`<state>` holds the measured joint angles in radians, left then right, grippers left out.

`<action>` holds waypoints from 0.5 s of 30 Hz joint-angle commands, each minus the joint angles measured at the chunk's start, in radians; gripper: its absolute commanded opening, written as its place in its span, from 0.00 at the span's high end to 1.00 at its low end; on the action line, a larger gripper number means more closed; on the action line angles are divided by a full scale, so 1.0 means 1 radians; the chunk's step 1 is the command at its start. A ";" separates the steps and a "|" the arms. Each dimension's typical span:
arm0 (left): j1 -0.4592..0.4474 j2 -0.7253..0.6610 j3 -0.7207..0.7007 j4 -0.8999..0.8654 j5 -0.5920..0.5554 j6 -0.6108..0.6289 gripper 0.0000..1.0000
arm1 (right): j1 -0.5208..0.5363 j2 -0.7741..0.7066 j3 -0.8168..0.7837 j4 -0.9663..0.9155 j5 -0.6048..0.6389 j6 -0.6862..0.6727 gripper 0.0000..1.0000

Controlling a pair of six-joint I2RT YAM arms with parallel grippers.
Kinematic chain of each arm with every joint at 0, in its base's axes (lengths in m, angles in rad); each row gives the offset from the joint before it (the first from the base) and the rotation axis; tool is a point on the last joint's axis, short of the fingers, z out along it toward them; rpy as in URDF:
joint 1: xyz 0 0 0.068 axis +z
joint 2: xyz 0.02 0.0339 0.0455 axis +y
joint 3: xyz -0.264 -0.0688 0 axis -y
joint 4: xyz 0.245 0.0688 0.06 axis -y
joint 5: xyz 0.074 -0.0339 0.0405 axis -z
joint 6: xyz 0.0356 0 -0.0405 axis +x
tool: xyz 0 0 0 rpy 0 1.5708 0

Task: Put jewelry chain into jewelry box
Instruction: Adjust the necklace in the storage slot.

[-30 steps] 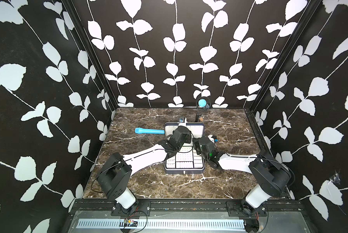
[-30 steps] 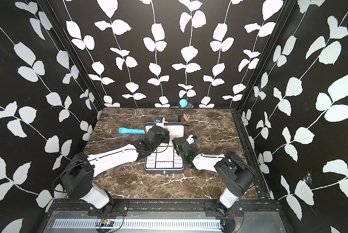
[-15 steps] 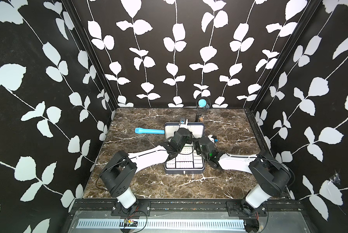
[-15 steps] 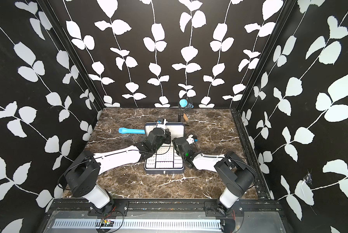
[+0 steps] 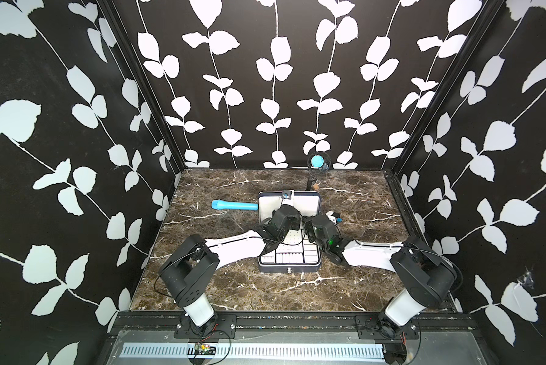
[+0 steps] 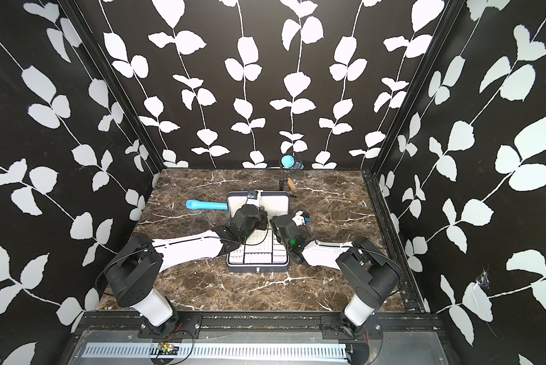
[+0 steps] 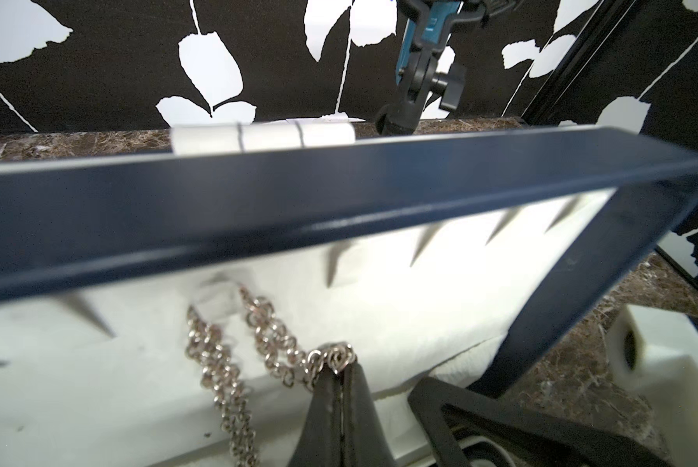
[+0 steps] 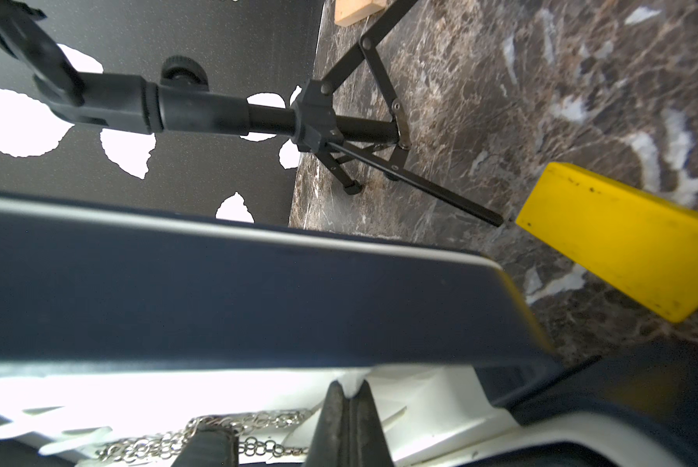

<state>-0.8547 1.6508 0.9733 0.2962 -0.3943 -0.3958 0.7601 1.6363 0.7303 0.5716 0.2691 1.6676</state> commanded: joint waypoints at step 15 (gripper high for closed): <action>0.006 -0.032 0.009 -0.076 -0.014 -0.013 0.70 | 0.013 -0.026 -0.009 0.006 -0.010 -0.019 0.99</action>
<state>-0.8551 1.6512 0.9733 0.2584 -0.4019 -0.4015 0.7601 1.6352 0.7303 0.5709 0.2691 1.6676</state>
